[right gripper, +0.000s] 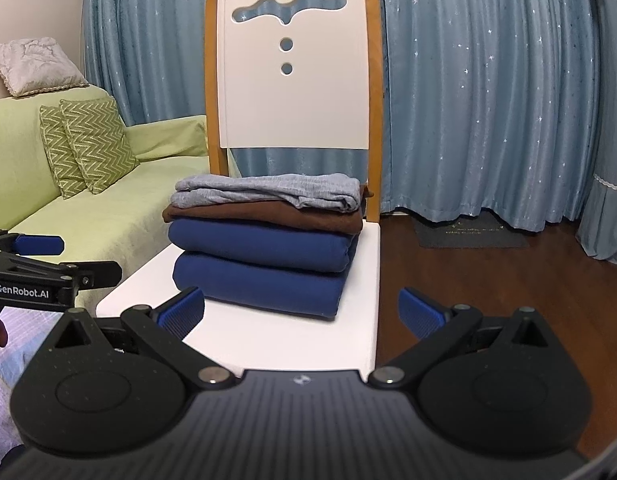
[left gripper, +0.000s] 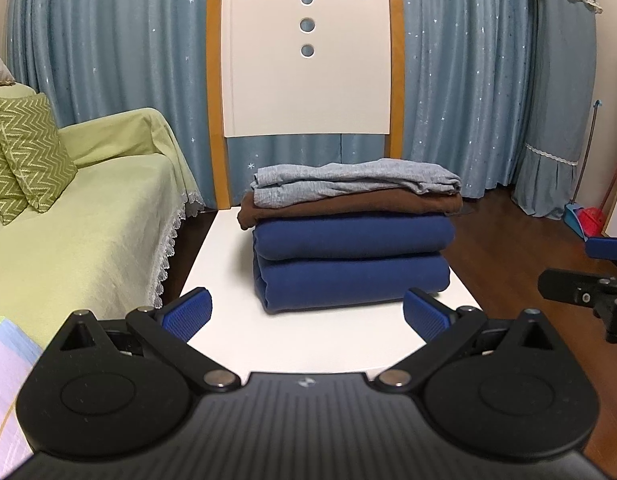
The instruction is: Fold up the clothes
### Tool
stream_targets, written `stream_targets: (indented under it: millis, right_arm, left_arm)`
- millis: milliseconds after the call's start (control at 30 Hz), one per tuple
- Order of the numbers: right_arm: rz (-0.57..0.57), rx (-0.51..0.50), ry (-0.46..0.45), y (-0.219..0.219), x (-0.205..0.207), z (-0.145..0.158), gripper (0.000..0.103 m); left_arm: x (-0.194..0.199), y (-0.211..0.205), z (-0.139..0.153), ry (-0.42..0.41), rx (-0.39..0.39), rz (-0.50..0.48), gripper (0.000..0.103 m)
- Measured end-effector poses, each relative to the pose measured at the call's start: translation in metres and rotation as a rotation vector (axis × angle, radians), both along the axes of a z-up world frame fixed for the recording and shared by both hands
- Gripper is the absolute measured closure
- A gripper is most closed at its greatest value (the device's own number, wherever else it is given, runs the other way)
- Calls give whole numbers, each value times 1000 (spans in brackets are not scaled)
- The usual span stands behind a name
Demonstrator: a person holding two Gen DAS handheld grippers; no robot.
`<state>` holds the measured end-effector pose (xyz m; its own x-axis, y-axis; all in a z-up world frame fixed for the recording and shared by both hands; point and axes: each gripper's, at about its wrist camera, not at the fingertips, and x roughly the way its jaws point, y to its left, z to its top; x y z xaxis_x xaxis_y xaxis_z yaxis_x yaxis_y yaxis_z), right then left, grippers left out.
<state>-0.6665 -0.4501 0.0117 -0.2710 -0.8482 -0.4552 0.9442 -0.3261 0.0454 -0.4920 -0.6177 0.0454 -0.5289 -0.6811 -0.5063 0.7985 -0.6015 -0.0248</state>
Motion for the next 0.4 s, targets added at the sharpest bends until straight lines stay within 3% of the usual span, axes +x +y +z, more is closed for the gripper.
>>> stream_targets:
  millis: [400]
  right_arm:
    - [-1, 8, 13, -3, 2, 0, 1]
  left_arm:
    - [2, 2, -2, 29, -11, -27, 0]
